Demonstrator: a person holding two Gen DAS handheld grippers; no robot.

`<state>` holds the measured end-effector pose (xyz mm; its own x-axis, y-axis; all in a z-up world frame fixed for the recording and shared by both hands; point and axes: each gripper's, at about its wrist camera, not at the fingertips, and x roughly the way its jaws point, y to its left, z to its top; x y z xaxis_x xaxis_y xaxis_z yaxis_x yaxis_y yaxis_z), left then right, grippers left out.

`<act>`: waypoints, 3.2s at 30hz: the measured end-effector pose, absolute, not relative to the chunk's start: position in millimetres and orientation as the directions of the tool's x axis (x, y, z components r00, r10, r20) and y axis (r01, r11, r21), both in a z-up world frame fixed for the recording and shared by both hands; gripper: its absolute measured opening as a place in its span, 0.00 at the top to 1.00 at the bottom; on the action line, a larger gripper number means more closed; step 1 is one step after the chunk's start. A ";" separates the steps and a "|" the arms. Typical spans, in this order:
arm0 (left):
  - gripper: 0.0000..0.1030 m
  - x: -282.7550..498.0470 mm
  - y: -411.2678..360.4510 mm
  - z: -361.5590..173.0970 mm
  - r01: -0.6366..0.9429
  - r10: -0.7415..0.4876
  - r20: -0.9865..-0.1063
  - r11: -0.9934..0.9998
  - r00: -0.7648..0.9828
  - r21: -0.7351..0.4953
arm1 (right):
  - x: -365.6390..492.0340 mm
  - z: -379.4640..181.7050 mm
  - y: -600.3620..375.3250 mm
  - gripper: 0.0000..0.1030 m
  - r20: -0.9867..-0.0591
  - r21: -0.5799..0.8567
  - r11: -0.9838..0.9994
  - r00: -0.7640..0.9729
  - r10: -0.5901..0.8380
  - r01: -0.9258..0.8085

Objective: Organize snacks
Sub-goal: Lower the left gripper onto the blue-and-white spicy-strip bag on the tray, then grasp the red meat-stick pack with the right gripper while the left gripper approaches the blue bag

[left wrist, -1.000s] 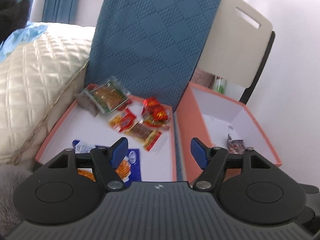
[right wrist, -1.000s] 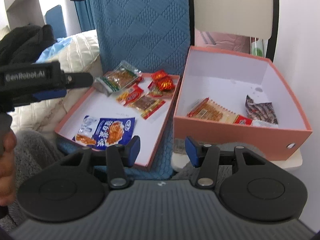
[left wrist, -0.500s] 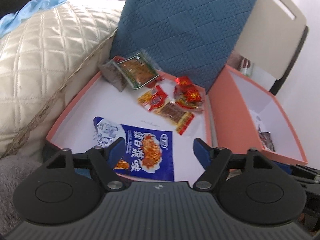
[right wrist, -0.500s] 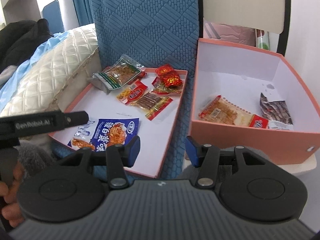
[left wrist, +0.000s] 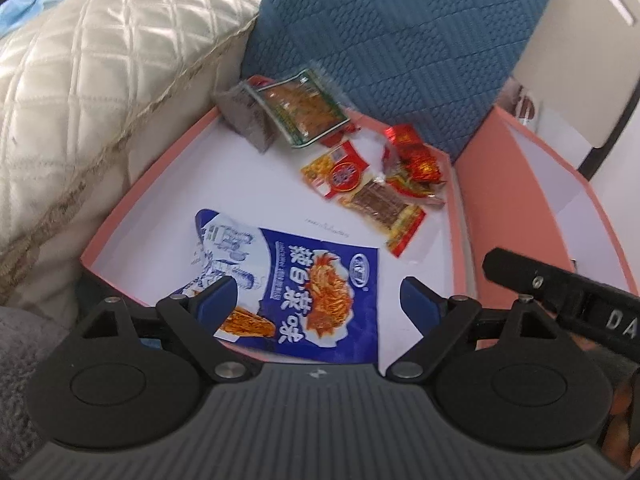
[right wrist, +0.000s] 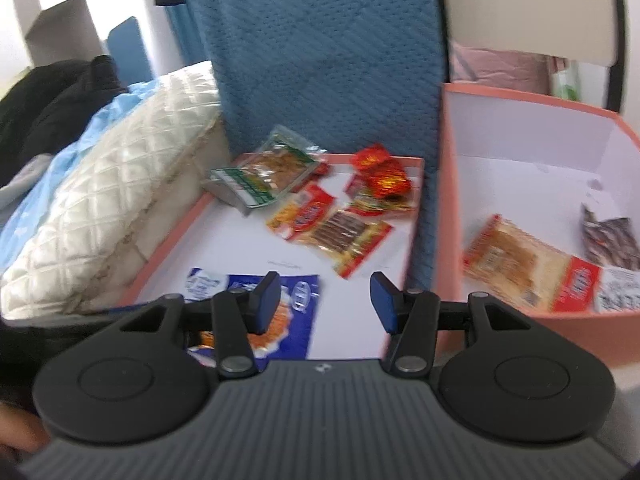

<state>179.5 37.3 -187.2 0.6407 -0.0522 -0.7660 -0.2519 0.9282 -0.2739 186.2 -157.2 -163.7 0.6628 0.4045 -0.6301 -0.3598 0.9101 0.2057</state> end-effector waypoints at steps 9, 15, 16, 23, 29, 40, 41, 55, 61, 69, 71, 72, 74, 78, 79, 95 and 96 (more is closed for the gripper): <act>0.11 198.7 46.2 -209.6 -0.338 0.026 -0.806 0.916 0.592 -0.218 | 213.5 -177.3 -130.2 0.49 -0.605 0.216 0.883 0.653 0.456 -0.416; 0.10 210.7 51.1 -219.9 -0.369 0.071 -0.817 0.912 0.572 -0.179 | 231.4 -188.8 -115.0 0.49 -0.628 0.184 0.873 0.630 0.457 -0.451; 0.10 212.1 52.1 -221.6 -0.376 0.075 -0.817 0.909 0.572 -0.179 | 235.0 -190.1 -113.2 0.49 -0.630 0.182 0.873 0.628 0.457 -0.453; 0.10 221.1 49.4 -231.4 -0.386 0.152 -0.820 0.918 0.552 -0.090 | 258.4 -205.0 -97.8 0.37 -0.678 0.123 0.884 0.612 0.406 -0.450; 0.09 229.5 49.7 -244.0 -0.390 0.190 -0.835 0.920 0.517 -0.032 | 283.1 -219.7 -94.9 0.32 -0.731 0.059 0.901 0.595 0.333 -0.431; 0.07 237.2 62.1 -252.5 -0.423 0.169 -0.839 0.902 0.517 -0.079 | 321.2 -251.9 -77.7 0.18 -0.802 -0.107 0.900 0.571 0.173 -0.423; 0.07 238.4 62.2 -252.9 -0.424 0.169 -0.839 0.902 0.518 -0.080 | 322.2 -255.4 -75.5 0.18 -0.808 -0.122 0.896 0.567 0.161 -0.427; 0.39 246.3 68.0 -244.1 -0.369 0.138 -0.807 0.924 0.574 -0.104 | 336.7 -252.2 -72.8 0.22 -0.728 -0.269 0.901 0.684 0.042 -0.341; 0.57 253.7 73.8 -242.0 -0.388 0.119 -0.804 0.910 0.583 -0.146 | 336.1 -247.1 -70.1 0.27 -0.709 -0.269 0.896 0.702 0.064 -0.353; 0.70 284.1 76.6 -246.1 -0.347 0.064 -0.798 0.919 0.599 -0.187 | 345.9 -234.9 -76.1 0.38 -0.677 -0.217 0.916 0.728 0.107 -0.337; 0.71 295.5 78.7 -247.7 -0.339 0.045 -0.798 0.919 0.601 -0.203 | 348.0 -235.0 -74.8 0.43 -0.683 -0.205 0.913 0.720 0.124 -0.352; 0.71 300.8 79.9 -248.6 -0.335 0.036 -0.798 0.918 0.602 -0.211 | 349.0 -235.4 -74.0 0.46 -0.684 -0.201 0.911 0.717 0.132 -0.360; 0.73 310.6 81.2 -248.9 -0.328 0.023 -0.797 0.918 0.604 -0.222 | 350.9 -235.4 -72.6 0.49 -0.684 -0.199 0.907 0.715 0.142 -0.370; 0.73 326.9 84.8 -251.4 -0.320 -0.004 -0.796 0.914 0.605 -0.248 | 359.1 -231.3 -71.9 0.50 -0.677 -0.182 0.912 0.720 0.156 -0.368; 0.74 330.8 85.1 -251.3 -0.316 -0.012 -0.796 0.914 0.605 -0.254 | 361.6 -229.8 -72.0 0.50 -0.674 -0.177 0.914 0.722 0.157 -0.365; 0.73 341.4 82.0 -267.8 -0.269 -0.091 -0.809 0.916 0.581 -0.296 | 394.5 -239.3 -66.9 0.74 -0.742 -0.139 0.893 0.642 0.192 -0.428; 0.73 341.4 82.0 -268.2 -0.267 -0.092 -0.810 0.917 0.579 -0.295 | 395.0 -241.3 -68.0 0.76 -0.752 -0.118 0.896 0.628 0.201 -0.428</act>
